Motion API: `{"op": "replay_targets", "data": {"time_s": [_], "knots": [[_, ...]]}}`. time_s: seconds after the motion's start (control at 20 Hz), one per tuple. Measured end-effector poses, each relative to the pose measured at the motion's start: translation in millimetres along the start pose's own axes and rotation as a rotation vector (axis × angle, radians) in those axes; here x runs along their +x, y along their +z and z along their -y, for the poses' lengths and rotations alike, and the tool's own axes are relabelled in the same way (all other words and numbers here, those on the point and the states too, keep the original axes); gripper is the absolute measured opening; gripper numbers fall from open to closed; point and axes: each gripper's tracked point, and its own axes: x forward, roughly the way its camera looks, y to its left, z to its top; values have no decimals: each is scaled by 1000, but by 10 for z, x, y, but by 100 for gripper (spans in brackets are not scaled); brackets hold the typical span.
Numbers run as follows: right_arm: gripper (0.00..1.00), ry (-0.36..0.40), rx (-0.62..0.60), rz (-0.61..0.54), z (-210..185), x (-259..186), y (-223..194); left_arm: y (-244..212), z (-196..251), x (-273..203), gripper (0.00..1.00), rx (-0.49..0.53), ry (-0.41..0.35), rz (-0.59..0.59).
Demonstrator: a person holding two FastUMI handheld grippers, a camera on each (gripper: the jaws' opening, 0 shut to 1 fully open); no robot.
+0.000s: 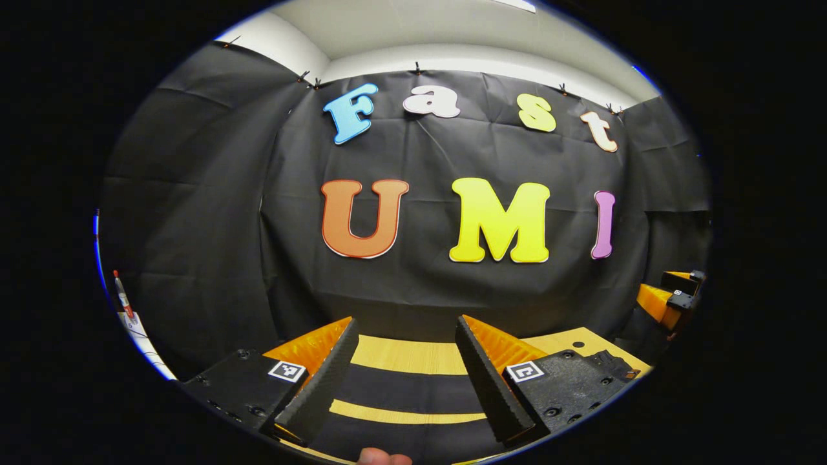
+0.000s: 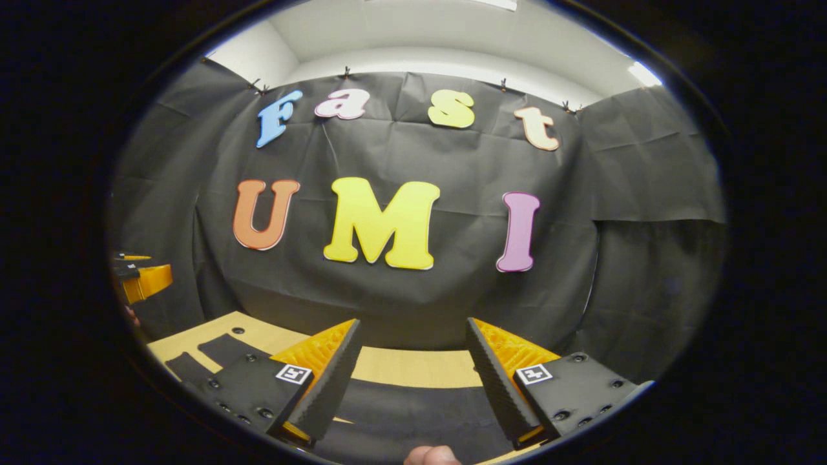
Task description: Grasp the waist and the cuffs of the jeans and fold them to make the two legs overlap; first hold the waist and fold one-third of the jeans toward the cuffs, then hold the cuffs and fold the remaining one-third in the same direction to finish folding.
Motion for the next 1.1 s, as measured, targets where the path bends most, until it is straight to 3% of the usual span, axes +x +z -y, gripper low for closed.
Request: {"op": "replay_targets", "data": {"time_s": [0.2,0.35,0.6,0.75,0.9,1.0,1.1], "knots": [[99,-29,4,-60,361,80,-210,-201,-143,11,97,-14,27,-58],[98,-58,-16,-112,748,94,-396,-463,-456,-40,97,-44,91,-130],[99,-113,36,-293,1426,-40,-1019,-1241,-1077,-361,97,-136,200,-326],[99,-130,145,-455,1648,-251,-1539,-1925,-1264,-669,98,-328,259,-501],[99,-158,283,-605,1825,-451,-2123,-2447,-1312,-917,99,-581,303,-647],[99,-210,410,-732,1959,-593,-2538,-2635,-1366,-952,99,-764,353,-688],[100,-284,545,-787,2098,-736,-2780,-2686,-1453,-934,99,-934,427,-694]]}}
